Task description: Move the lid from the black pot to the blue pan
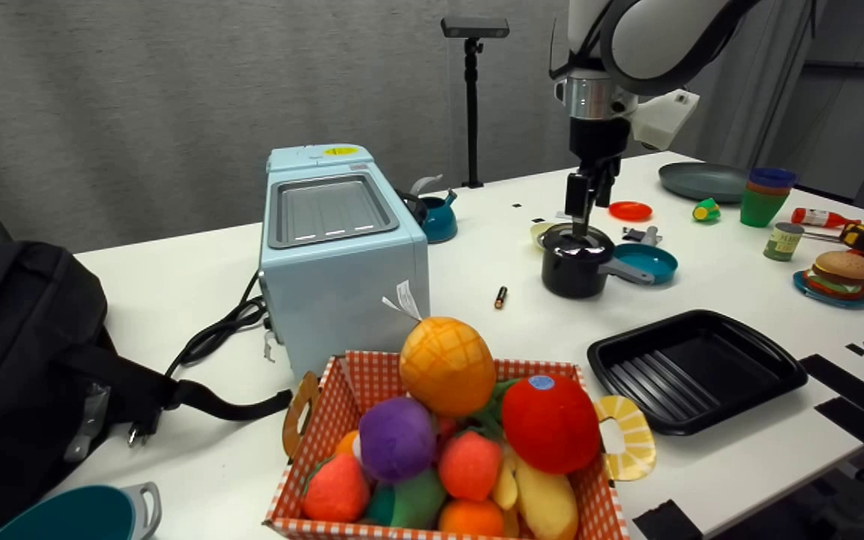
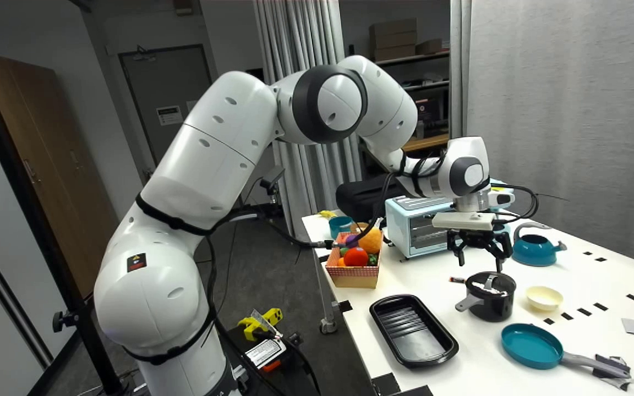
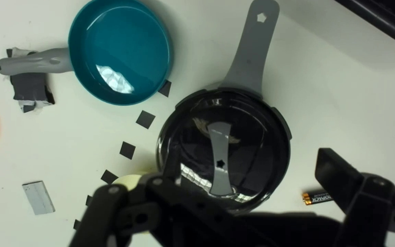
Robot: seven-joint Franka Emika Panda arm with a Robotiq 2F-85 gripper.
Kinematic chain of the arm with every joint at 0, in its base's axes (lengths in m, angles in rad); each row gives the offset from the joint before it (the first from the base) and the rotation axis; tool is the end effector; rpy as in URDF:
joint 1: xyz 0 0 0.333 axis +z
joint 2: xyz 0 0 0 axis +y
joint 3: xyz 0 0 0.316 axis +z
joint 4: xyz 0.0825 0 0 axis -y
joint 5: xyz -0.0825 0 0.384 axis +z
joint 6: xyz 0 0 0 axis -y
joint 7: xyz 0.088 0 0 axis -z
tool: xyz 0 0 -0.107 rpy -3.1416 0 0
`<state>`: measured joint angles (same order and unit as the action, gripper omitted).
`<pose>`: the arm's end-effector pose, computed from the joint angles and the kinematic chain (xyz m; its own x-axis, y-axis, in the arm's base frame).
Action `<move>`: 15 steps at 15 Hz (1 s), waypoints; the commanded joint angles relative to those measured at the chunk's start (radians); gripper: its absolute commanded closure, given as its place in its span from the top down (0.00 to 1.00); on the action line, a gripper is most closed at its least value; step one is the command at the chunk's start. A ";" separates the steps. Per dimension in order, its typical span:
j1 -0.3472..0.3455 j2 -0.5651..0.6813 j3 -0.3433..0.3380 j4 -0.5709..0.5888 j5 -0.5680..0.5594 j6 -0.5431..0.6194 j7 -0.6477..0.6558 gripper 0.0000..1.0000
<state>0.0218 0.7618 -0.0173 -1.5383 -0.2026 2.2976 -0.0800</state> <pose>0.7072 0.0007 0.2036 0.9751 0.2203 -0.0270 0.2218 -0.9619 0.1601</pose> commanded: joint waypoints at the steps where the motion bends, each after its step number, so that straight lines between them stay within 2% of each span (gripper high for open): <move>1: -0.021 0.064 0.010 0.102 0.032 -0.022 -0.033 1.00; 8: -0.022 0.127 0.006 0.179 0.038 -0.028 -0.025 1.00; 15: -0.016 0.159 0.006 0.209 0.035 -0.027 -0.020 0.98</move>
<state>0.0089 0.8880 -0.0151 -1.3846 -0.1882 2.2962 -0.0800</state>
